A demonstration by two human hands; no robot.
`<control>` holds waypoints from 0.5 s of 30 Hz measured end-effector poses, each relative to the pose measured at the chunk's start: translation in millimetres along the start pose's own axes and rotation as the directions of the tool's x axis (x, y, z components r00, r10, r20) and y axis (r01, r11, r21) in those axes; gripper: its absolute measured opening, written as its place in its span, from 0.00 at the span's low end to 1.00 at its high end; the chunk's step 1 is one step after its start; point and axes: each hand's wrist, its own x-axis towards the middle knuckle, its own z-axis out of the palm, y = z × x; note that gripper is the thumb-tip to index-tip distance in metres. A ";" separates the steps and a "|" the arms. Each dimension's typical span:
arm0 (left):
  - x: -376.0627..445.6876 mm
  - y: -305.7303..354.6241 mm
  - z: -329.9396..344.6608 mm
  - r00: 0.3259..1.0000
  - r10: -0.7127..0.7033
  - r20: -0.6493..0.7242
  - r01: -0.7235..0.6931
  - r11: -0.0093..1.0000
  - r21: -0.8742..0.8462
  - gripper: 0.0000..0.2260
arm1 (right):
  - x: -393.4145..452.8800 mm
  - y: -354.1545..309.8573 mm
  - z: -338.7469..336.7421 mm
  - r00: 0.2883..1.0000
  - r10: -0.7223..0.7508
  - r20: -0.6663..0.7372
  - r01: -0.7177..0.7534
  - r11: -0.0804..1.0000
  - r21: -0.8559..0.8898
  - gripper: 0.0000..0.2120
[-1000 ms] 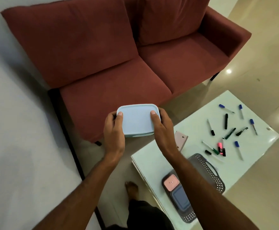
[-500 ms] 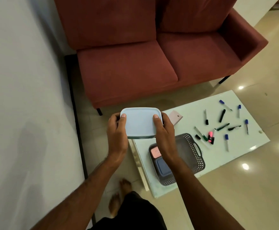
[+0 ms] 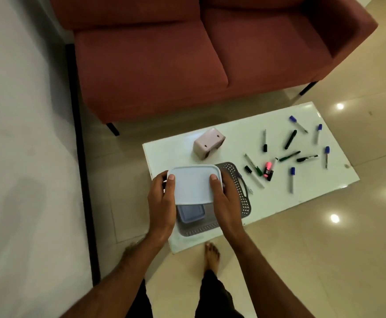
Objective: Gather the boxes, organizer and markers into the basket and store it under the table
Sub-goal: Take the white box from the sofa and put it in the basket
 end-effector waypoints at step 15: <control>50.1 -164.6 151.1 0.977 0.050 -0.205 0.006 0.964 0.266 0.17 | 142.9 182.4 -31.5 0.989 0.039 0.143 -0.023 0.994 -0.111 0.15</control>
